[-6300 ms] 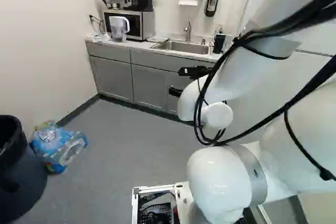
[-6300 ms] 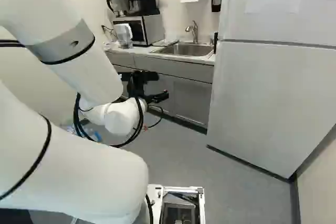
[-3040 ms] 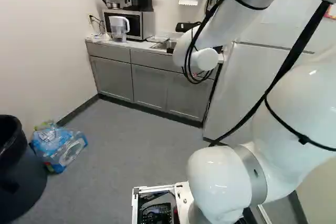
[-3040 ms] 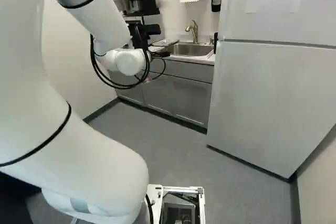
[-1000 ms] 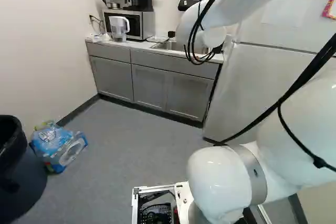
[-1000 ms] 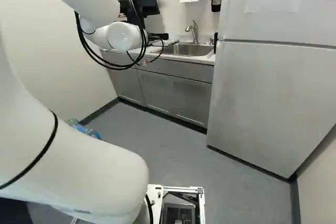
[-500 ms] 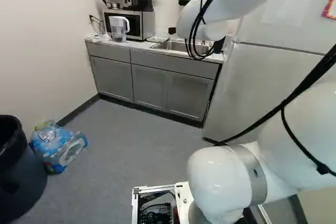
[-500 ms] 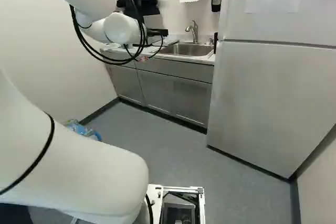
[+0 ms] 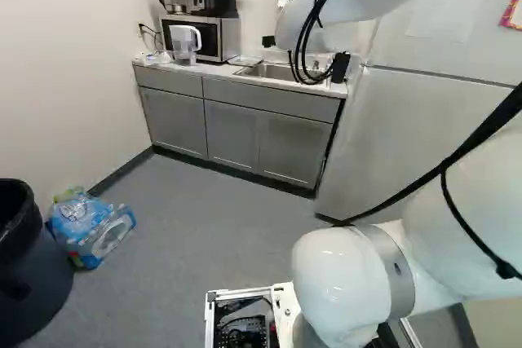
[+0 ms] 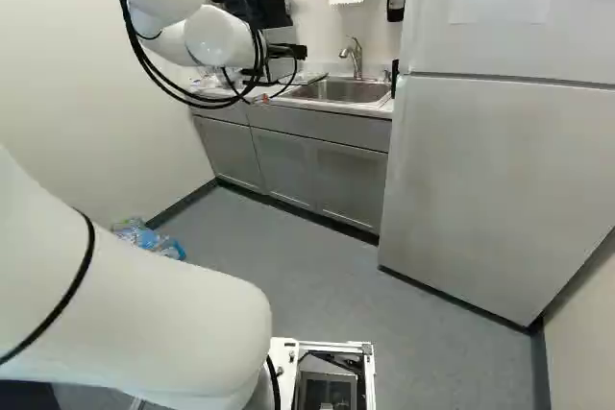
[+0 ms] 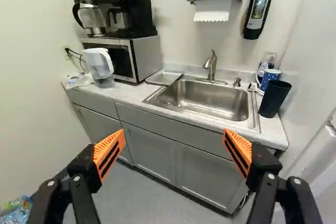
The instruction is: Rinse the cup and place it in the tray
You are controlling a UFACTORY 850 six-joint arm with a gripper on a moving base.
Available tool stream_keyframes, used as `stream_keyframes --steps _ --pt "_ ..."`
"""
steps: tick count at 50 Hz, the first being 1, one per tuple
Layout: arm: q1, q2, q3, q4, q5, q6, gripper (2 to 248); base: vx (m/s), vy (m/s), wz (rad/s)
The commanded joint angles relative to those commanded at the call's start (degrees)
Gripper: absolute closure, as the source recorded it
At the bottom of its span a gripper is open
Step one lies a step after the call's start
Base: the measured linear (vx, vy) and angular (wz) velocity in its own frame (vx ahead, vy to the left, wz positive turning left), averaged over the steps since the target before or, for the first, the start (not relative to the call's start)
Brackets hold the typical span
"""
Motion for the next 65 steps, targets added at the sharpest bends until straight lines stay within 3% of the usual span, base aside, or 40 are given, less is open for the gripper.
stream_keyframes --steps 65 --pt "0.0 -0.77 -7.05 0.0 -6.57 0.0 3 0.0 0.0 0.0"
